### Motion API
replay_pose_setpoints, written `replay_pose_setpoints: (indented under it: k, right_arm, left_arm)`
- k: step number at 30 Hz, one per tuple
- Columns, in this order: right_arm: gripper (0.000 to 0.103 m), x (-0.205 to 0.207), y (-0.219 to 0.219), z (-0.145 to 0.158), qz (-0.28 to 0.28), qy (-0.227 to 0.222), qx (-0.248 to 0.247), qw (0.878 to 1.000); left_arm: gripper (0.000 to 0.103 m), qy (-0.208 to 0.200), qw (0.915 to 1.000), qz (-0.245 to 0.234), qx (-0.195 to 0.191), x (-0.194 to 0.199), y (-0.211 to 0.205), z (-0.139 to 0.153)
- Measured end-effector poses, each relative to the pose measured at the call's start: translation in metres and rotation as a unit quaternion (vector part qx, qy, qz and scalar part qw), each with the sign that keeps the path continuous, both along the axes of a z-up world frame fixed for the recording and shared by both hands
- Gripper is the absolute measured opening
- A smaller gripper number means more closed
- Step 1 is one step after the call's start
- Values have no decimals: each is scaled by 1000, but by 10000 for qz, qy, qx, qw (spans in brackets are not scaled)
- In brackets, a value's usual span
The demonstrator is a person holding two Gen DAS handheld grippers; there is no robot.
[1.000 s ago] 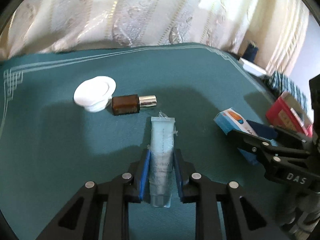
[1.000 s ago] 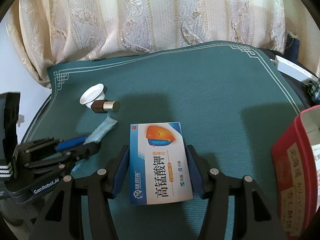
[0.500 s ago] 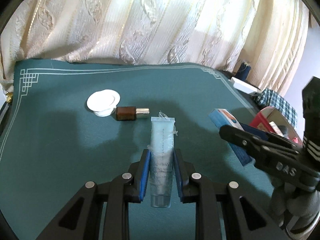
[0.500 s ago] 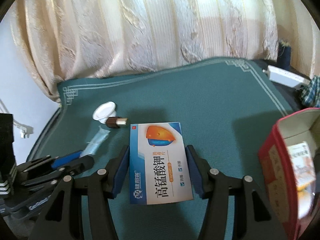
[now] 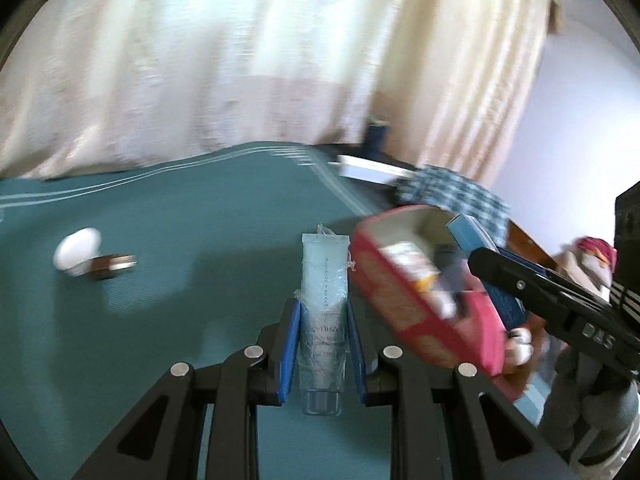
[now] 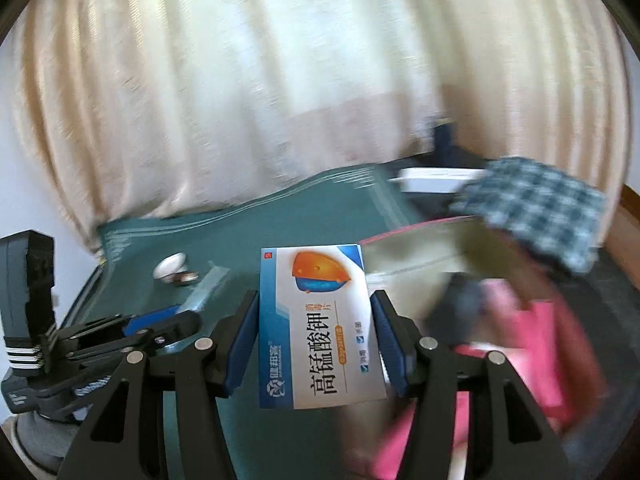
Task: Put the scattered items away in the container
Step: 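Carry the medicine box and blue tube into the red tin and release, then move both open grippers back to the remaining items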
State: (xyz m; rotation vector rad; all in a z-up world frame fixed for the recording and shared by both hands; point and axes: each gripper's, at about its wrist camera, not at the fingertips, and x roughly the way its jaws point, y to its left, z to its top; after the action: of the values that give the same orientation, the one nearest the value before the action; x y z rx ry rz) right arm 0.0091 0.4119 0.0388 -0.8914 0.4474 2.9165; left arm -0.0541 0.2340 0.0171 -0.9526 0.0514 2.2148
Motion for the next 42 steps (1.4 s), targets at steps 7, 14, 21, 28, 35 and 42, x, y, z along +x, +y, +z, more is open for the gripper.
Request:
replay_pose_setpoints:
  k: [7, 14, 21, 28, 35, 42]
  right_arm:
    - [59, 40, 71, -7, -780, -120, 25, 9969]
    - [59, 50, 92, -18, -983, -206, 39, 9949]
    - [62, 52, 99, -26, -997, -281, -2, 9946]
    - [72, 56, 101, -27, -1107, -295, -146, 9933]
    - [72, 52, 84, -18, -1016, -173, -110, 9946]
    - [72, 34, 39, -1, -590, -14, 64, 9982]
  left_arm:
    - [24, 48, 9976, -681, 97, 32, 66, 9]
    - [24, -35, 9950, -993, 74, 48, 105, 6]
    - [28, -238, 9948, -986, 56, 46, 116, -8]
    - [60, -152, 9966, -796, 159, 43, 102, -5]
    - [60, -149, 9982, -539, 207, 34, 79, -4]
    - [60, -166, 9994, -31, 287, 12, 34, -3]
